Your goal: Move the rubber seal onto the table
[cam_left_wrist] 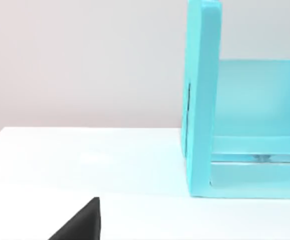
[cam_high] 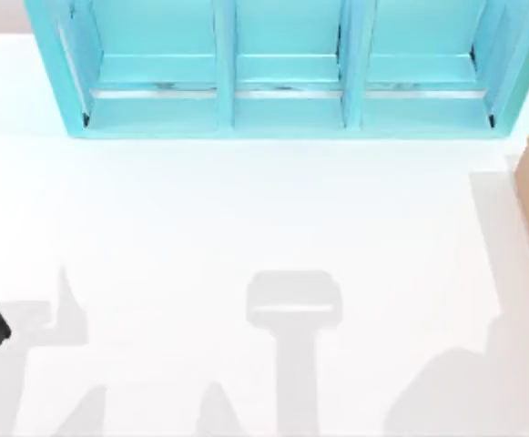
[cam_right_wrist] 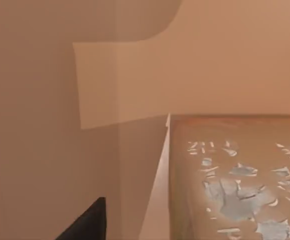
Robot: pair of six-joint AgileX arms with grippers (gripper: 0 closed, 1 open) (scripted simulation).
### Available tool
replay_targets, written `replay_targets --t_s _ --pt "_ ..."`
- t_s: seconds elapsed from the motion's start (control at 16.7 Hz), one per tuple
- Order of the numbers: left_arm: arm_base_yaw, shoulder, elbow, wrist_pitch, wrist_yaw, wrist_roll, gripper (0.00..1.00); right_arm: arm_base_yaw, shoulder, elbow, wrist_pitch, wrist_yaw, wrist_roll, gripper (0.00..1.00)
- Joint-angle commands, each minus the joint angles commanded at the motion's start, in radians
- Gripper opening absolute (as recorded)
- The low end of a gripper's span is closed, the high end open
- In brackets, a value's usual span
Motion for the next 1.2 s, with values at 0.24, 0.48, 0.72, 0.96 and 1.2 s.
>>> replay_targets --t_s 0.24,0.48,0.72,0.96,1.2 --pt "0.000 0.000 0.000 0.000 0.000 0.000 1.00 0.000 0.000 0.000 0.000 0.000 0.000 0.55" --pt "0.000 0.000 0.000 0.000 0.000 0.000 1.00 0.000 0.000 0.000 0.000 0.000 0.000 0.25" --pt "0.000 0.000 0.000 0.000 0.000 0.000 1.00 0.000 0.000 0.000 0.000 0.000 0.000 0.00" --pt "0.000 0.000 0.000 0.000 0.000 0.000 1.00 0.000 0.000 0.000 0.000 0.000 0.000 0.00" --pt "0.000 0.000 0.000 0.000 0.000 0.000 1.00 0.000 -0.002 0.001 0.000 0.001 0.001 0.00"
